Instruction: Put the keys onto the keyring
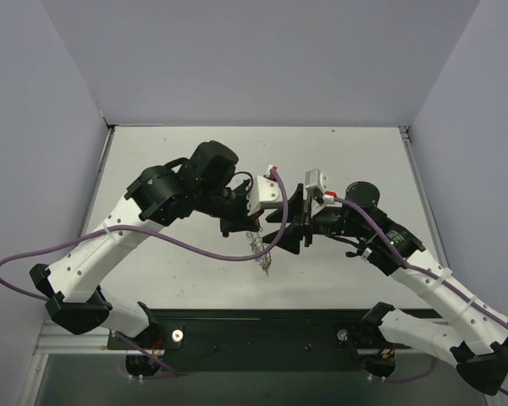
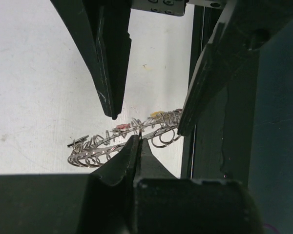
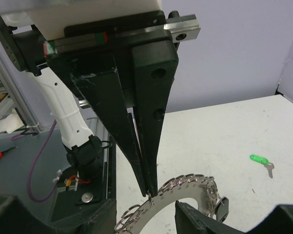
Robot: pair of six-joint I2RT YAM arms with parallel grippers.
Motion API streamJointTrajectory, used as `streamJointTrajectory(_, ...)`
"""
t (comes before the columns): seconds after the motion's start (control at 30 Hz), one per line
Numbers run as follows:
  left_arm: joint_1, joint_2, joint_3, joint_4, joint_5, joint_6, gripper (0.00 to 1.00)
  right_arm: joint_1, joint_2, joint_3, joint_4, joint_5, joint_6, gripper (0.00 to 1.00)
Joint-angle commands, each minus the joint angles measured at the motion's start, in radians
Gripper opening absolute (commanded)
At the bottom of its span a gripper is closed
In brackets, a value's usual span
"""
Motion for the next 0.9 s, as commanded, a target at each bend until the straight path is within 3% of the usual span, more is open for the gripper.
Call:
streamJointTrajectory(0.0,-0.008,-0.02,0.054,0.033,0.035,0.023,0.0,-0.004,0.017,0.043,0.033,-0.057,-0.021,0.5)
streamJointTrajectory(0.13,-0.014,-0.02,0.05,0.038,0.058,0.026,0.0,-0.004,0.035,0.045,0.036,-0.063,-0.024,0.48)
streamJointTrajectory(0.4,-0.022,-0.02,0.044,0.047,0.091,0.032,0.0,-0.004,0.055,0.048,0.051,-0.073,-0.023,0.34)
streamJointTrajectory(0.5,-0.023,-0.026,0.037,0.061,0.094,0.029,0.0,-0.004,0.063,0.052,0.05,-0.083,-0.023,0.23)
streamJointTrajectory(0.53,-0.022,-0.032,0.036,0.073,0.096,0.027,0.0,-0.004,0.067,0.054,0.05,-0.09,-0.021,0.06)
streamJointTrajectory(0.57,-0.023,-0.035,0.031,0.078,0.094,0.027,0.0,-0.004,0.069,0.057,0.047,-0.093,-0.021,0.0)
streamJointTrajectory(0.87,-0.023,-0.083,-0.024,0.176,0.035,-0.006,0.0,-0.005,0.053,0.052,0.045,-0.103,-0.034,0.0)
